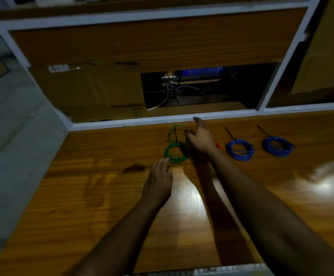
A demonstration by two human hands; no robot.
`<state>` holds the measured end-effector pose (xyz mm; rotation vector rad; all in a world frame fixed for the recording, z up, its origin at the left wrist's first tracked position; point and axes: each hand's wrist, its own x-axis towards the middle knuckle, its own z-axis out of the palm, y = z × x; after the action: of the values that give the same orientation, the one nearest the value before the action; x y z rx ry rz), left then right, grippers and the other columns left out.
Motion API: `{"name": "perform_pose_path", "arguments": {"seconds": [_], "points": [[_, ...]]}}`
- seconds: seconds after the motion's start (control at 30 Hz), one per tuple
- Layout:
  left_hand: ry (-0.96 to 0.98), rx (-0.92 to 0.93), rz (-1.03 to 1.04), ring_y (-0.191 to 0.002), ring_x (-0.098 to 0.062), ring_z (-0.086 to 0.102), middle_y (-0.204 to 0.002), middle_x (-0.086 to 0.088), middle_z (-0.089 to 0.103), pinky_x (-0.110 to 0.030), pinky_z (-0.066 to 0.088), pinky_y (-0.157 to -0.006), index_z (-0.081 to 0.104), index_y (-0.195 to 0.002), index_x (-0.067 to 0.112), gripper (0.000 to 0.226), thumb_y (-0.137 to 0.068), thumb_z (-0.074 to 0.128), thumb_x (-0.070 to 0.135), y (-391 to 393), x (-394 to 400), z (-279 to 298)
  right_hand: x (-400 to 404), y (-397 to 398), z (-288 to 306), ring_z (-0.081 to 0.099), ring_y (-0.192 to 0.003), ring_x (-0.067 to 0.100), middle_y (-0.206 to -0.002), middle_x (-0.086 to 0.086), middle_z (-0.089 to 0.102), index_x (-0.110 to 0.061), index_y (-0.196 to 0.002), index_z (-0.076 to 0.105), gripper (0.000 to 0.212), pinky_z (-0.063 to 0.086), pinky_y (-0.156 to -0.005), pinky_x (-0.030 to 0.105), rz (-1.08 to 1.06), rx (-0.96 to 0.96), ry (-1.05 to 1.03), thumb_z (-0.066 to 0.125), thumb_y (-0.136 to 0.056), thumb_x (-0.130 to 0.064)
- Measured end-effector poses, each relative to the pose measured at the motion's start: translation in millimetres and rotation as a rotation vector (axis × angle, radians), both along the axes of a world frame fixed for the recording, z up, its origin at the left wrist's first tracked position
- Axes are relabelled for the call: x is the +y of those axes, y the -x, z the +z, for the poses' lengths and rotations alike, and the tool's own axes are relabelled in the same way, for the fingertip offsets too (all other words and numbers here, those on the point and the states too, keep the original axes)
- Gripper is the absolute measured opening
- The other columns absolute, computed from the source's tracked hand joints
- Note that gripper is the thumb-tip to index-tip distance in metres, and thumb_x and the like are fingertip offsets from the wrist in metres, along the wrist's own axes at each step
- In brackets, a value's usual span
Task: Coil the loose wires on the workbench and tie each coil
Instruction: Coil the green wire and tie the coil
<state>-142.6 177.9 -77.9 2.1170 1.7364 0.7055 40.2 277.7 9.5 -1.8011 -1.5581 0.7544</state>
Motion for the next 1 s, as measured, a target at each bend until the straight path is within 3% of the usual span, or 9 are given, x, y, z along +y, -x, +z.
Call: {"name": "perform_pose_path", "arguments": {"seconds": [0.13, 0.17, 0.27, 0.43, 0.57, 0.67, 0.77, 0.87, 1.0], "points": [[0.066, 0.047, -0.028, -0.148, -0.016, 0.018, -0.160, 0.001, 0.026, -0.036, 0.022, -0.120, 0.023, -0.154, 0.024, 0.054, -0.104, 0.038, 0.038, 1, 4, 3, 9, 17, 10, 0.065, -0.095, 0.028, -0.134, 0.021, 0.052, -0.021, -0.154, 0.027, 0.058, 0.052, -0.052, 0.023, 0.083, 0.434, 0.436, 0.050, -0.102, -0.030], [0.078, 0.058, -0.039, -0.148, -0.016, 0.018, -0.161, 0.002, 0.025, -0.037, 0.021, -0.120, 0.022, -0.155, 0.025, 0.056, -0.104, 0.039, 0.039, 2, 6, 2, 8, 19, 9, 0.064, -0.086, 0.025, -0.127, 0.020, 0.053, -0.026, -0.154, 0.025, 0.057, 0.051, -0.048, 0.023, 0.087, 0.536, 0.480, 0.050, -0.102, -0.029], [0.073, 0.073, -0.050, -0.147, -0.016, 0.020, -0.160, 0.002, 0.027, -0.037, 0.023, -0.119, 0.023, -0.154, 0.025, 0.057, -0.103, 0.040, 0.043, 3, 10, 2, 12, 19, 0, 0.064, -0.094, 0.027, -0.136, 0.018, 0.046, -0.043, -0.153, 0.019, 0.070, 0.054, -0.054, 0.023, 0.107, 0.651, 0.445, 0.052, -0.099, -0.012], [0.130, -0.263, 0.102, -0.135, -0.017, 0.036, -0.148, -0.002, 0.038, -0.027, 0.032, -0.100, 0.033, -0.149, 0.022, 0.051, -0.103, 0.044, 0.039, 4, 25, 6, -2, 14, -12, 0.063, -0.093, 0.017, -0.135, 0.011, 0.051, -0.039, -0.156, 0.004, 0.092, 0.056, -0.059, 0.023, 0.266, 0.240, 0.338, 0.059, -0.093, -0.002], [0.201, -0.480, 0.174, -0.119, -0.015, 0.053, -0.142, -0.002, 0.047, -0.024, 0.049, -0.083, 0.037, -0.146, 0.019, 0.054, -0.096, 0.059, 0.017, 13, 53, 15, -3, 13, -24, 0.056, -0.121, 0.027, -0.148, 0.005, 0.042, -0.038, -0.156, 0.010, 0.098, 0.053, -0.057, 0.022, 0.241, 0.042, 0.260, 0.069, -0.086, -0.004], [0.241, -0.505, 0.258, -0.104, -0.014, 0.055, -0.134, -0.001, 0.051, -0.026, 0.051, -0.071, 0.044, -0.136, 0.024, 0.042, -0.097, 0.054, 0.013, 26, 78, 22, 4, 13, -29, 0.050, -0.128, 0.029, -0.150, 0.006, 0.037, -0.034, -0.154, 0.020, 0.093, 0.058, -0.073, 0.029, 0.228, -0.062, 0.169, 0.073, -0.083, -0.005], [0.306, -0.400, 0.238, -0.107, -0.018, 0.056, -0.132, -0.003, 0.054, -0.031, 0.050, -0.077, 0.044, -0.139, 0.025, 0.043, -0.098, 0.053, 0.014, 33, 116, 35, 8, 13, -35, 0.049, -0.130, 0.029, -0.148, 0.008, 0.038, -0.027, -0.152, 0.025, 0.091, 0.053, -0.097, 0.037, 0.172, -0.120, 0.119, 0.076, -0.080, -0.006], [0.395, -0.316, 0.152, -0.116, -0.026, 0.058, -0.140, -0.004, 0.054, -0.038, 0.051, -0.092, 0.044, -0.141, 0.022, 0.042, -0.100, 0.053, 0.023, 27, 144, 49, 14, 13, -37, 0.043, -0.134, 0.029, -0.150, 0.010, 0.033, -0.021, -0.149, 0.029, 0.090, 0.044, -0.099, 0.029, 0.057, -0.079, 0.076, 0.080, -0.076, -0.005], [0.541, -0.279, 0.077, -0.088, -0.026, 0.064, -0.116, -0.013, 0.066, -0.039, 0.054, -0.082, 0.062, -0.120, 0.020, 0.035, -0.100, 0.048, 0.045, 13, 150, 49, 26, 16, -32, 0.031, -0.143, 0.033, -0.158, 0.009, 0.022, -0.024, -0.155, 0.019, 0.103, 0.042, -0.108, 0.043, -0.035, -0.095, 0.137, 0.083, -0.075, -0.010]]}}
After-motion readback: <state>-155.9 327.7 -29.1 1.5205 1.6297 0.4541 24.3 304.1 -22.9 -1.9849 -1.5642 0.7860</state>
